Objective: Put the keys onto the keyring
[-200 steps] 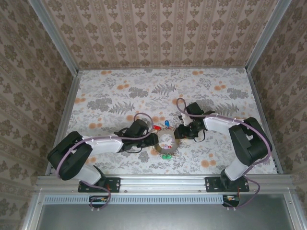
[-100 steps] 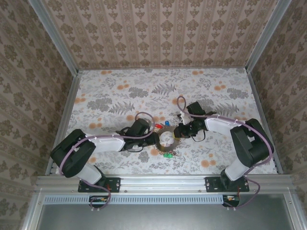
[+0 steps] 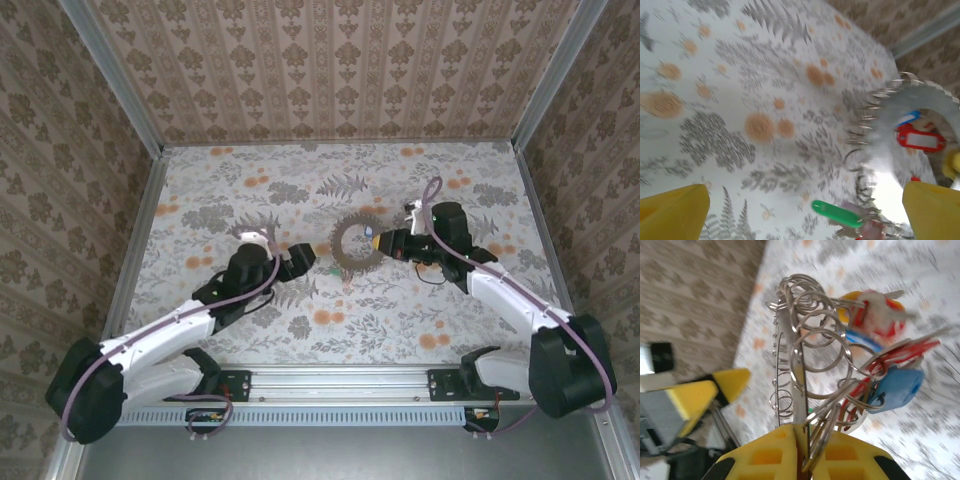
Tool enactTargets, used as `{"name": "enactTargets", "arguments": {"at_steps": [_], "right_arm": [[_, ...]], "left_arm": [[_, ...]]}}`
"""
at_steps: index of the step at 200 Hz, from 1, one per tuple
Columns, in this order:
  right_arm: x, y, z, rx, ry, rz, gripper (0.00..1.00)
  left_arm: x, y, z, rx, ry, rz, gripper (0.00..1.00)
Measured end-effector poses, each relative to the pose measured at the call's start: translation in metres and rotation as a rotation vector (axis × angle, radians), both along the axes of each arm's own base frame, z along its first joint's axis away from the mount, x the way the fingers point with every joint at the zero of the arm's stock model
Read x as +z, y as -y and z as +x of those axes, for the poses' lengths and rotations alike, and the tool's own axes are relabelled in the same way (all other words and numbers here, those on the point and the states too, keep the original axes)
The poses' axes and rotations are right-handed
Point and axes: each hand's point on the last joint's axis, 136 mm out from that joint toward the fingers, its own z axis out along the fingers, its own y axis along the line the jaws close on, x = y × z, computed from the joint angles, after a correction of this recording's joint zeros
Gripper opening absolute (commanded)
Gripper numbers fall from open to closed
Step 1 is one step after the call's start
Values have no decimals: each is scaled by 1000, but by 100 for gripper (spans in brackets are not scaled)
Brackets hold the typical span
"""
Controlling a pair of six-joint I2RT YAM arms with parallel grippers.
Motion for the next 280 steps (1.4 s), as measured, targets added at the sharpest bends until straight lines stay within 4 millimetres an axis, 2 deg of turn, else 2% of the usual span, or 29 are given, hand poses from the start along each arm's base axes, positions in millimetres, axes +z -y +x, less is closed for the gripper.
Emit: {"name": "enactTargets", "arguments": {"at_steps": [12,26,60,74,93,124,143,161,173,200,208,224,236,247,268,280], "right_arm": [[16,0,4,-27,45,49,0],[30,0,7,-47,78,95,0],[49,-1,13,-71,103,167,0],[53,-2,14,-75,102,184,0],[57,-2,15,-81,100,204,0],[65,-3,16,-85,100,240,0],[67,-3,17,-88,100,252,0],[66,-3,18,-92,84,260,0],[66,-4,18,-90,84,263,1],[68,-2,21,-100,98,267,10],[69,-2,21,-100,101,267,16],[68,-1,20,-95,111,252,20],[66,0,18,-94,121,227,32],[65,3,15,-92,142,183,39],[68,26,14,-165,201,51,51],[73,40,13,-214,263,-35,51]], "left_arm": [[4,-4,8,8,6,-31,100],[11,1,13,-20,13,-69,100],[44,43,26,-160,42,-174,100],[59,57,33,-205,64,-227,96],[70,71,40,-251,82,-290,86],[65,92,49,-311,49,-366,68],[66,101,52,-335,40,-421,51],[77,108,52,-364,67,-472,35],[83,111,53,-373,81,-501,22],[101,113,50,-402,112,-549,0],[103,112,50,-404,113,-554,0],[107,112,48,-416,120,-556,0],[109,110,45,-428,124,-549,0],[112,107,46,-428,137,-540,0],[119,88,52,-402,181,-479,0],[126,78,51,-386,217,-393,0]]}}
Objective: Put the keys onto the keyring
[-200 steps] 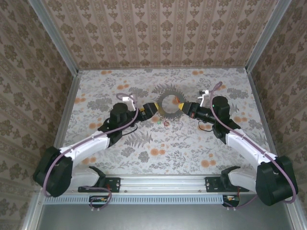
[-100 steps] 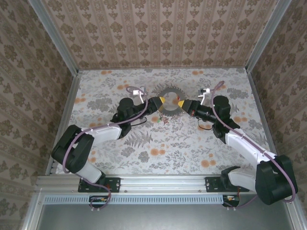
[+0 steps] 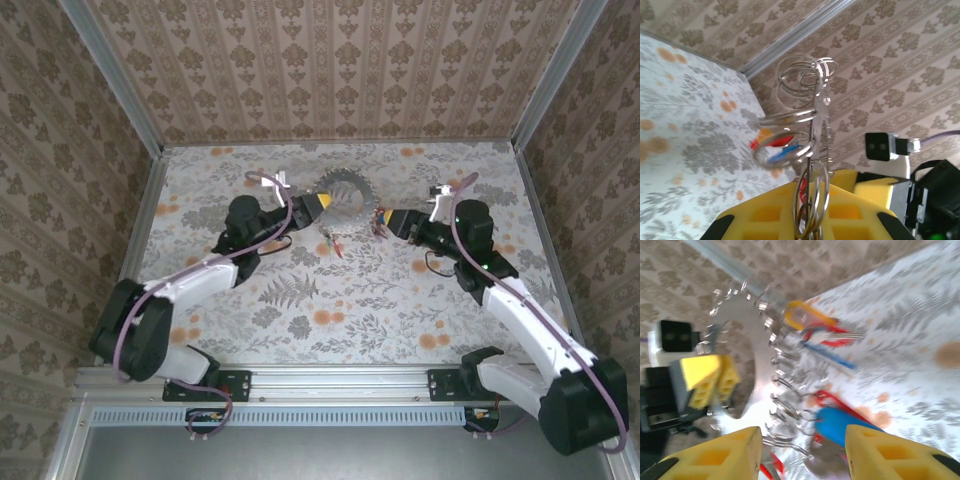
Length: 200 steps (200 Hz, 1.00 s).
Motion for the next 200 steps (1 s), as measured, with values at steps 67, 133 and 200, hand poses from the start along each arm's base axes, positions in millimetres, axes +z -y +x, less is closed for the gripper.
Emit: {"name": "enactTargets", "arguments": {"at_steps": [67,133,200], "right_arm": [[8,14,-20,12,251,-211,55],[25,-31,-54,258,507,-320,35],[28,-64,-74,315,810,-487,27]], "left_arm": [[94,-29,-28,61,337,187,0],[78,-21,-26,18,329,224,0],[83,-9,-10,19,318,127,0]]}}
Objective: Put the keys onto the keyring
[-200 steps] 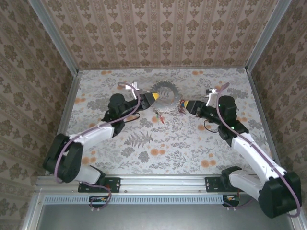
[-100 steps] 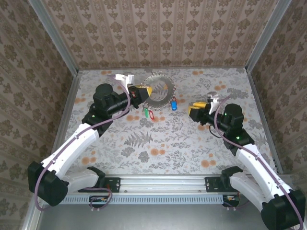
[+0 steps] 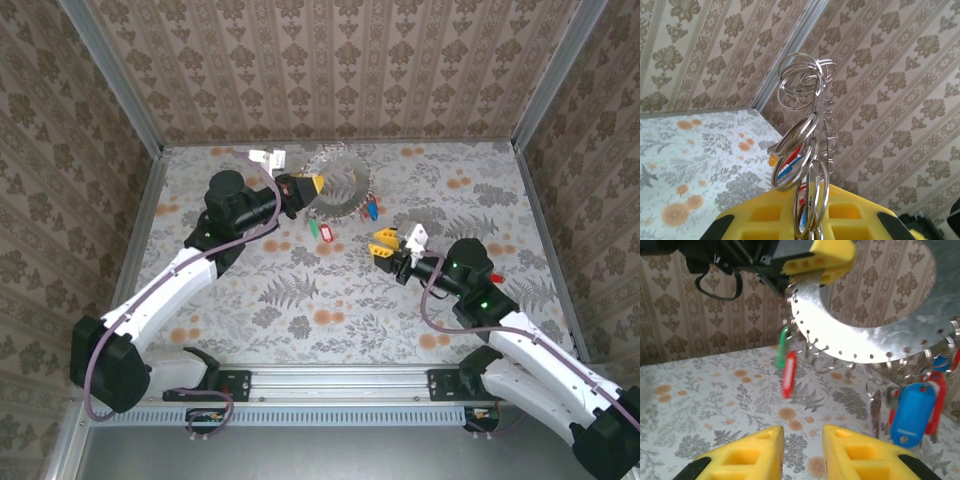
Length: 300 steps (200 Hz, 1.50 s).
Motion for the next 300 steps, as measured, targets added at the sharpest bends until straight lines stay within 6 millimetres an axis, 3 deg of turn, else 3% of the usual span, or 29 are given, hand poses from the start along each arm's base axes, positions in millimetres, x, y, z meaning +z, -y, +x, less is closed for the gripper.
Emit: {"name": "enactTargets", "arguments": {"at_steps": [47,99,164,264,300], "right_arm": [[0,-11,15,-47,74,-14,24],[-7,-8,35,-133,97,0,23],[-5,-13,42,-134,103,32,18],[14,-4,48,-195,158,88,15],[9,-6,51,-199,149,81,16]], "left_arm": [[5,6,7,-10,-1,-67,0],[0,8,9,-21,-24,-105,0],[6,8,7,-34,-16,-131,0],[9,11,3,-51,-10,-140,0],[9,11,3,-52,-10,-140,0]]}}
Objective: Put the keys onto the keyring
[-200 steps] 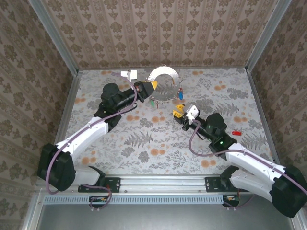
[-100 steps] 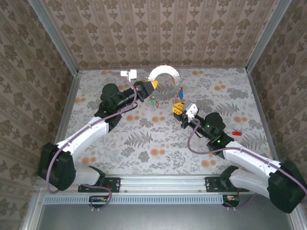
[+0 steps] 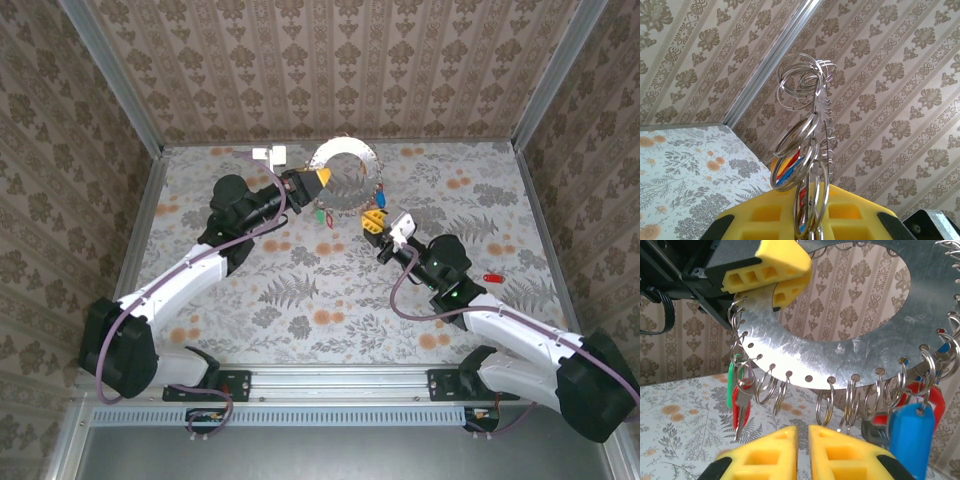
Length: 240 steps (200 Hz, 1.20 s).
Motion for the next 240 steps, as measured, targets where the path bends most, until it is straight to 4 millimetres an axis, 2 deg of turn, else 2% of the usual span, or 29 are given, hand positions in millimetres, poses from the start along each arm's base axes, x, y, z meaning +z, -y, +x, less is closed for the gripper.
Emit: {"name": "enactTargets", "arguments": {"at_steps": [159,213,240], "right_arm": [[-1,8,7,-64,-4,4,21],[1,8,7,-63,1,8,13],[2,8,8,-63,8,13,14]], "left_arm": [[0,2,-2,-6,0,0,0],[0,2,-2,-6,0,0,0],[0,2,-2,-6,-1,0,0]]}}
